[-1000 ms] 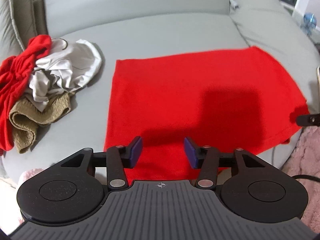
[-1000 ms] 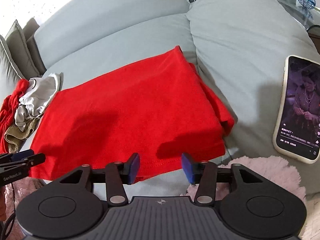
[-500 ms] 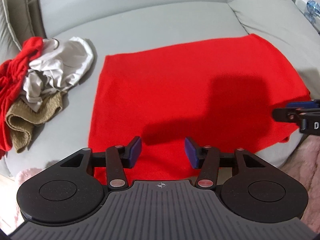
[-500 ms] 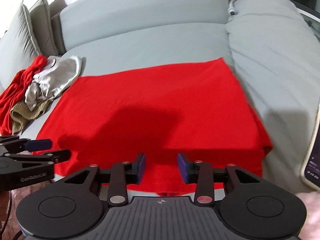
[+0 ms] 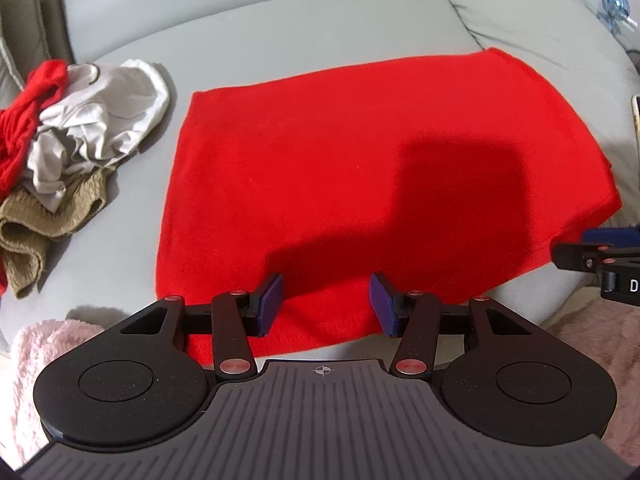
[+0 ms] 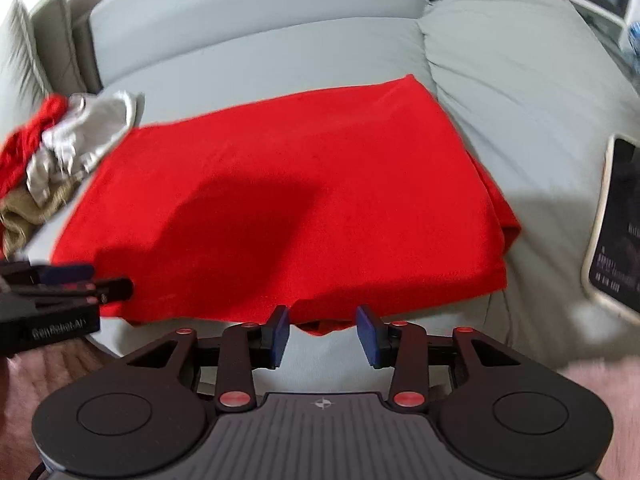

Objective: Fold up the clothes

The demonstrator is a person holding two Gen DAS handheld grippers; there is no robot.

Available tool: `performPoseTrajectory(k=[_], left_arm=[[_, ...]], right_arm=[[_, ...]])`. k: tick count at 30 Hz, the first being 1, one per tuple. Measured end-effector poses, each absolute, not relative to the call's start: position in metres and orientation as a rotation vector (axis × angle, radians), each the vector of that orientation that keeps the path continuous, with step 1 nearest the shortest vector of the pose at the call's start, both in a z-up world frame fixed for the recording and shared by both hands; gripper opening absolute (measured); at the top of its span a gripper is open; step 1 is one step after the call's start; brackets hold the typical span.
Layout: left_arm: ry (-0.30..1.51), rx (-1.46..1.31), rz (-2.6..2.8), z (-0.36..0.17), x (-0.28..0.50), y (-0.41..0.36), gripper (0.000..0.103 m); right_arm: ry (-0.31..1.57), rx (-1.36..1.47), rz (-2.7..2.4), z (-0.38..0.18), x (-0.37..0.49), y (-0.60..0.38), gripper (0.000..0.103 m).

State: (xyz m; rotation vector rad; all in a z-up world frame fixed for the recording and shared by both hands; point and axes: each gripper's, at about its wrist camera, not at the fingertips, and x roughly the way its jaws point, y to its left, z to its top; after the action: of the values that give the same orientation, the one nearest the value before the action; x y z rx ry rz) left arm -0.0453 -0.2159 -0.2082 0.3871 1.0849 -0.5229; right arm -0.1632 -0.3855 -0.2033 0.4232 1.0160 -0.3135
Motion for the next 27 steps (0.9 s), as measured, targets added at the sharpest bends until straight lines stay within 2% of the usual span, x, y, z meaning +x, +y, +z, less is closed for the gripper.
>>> performPoseTrajectory(k=[7,8,10,12,19,27], left_arm=[[1.072,0.369,-0.519,-0.201,-0.045,-0.213,0.054],[1.072,0.372,-0.519,-0.202,-0.044,-0.215,0.054],[1.072,0.379,-0.517,-0.203,-0.042,-0.220,0.054],[1.091,0.393,-0.511,-0.210,-0.039,-0.224,0.054],[1.134,0.384,-0.487,-0.223,-0.033,-0.225,0.057],[1.128,0.396,-0.492,-0.225,-0.034,-0.225,0.058]], right_arm=[[0.878,0.703,-0.445,-0.212,-0.188,-0.437,0.048],[0.861,0.725,-0.462,-0.213,-0.191,-0.442,0.050],[0.820,0.770,-0.505,-0.217,-0.199,-0.456,0.064],[0.789,0.803,-0.538,-0.221,-0.206,-0.468,0.068],[0.732,0.802,-0.551,-0.238,-0.205,-0.488,0.065],[0.725,0.812,-0.547,-0.257,-0.195,-0.495,0.067]])
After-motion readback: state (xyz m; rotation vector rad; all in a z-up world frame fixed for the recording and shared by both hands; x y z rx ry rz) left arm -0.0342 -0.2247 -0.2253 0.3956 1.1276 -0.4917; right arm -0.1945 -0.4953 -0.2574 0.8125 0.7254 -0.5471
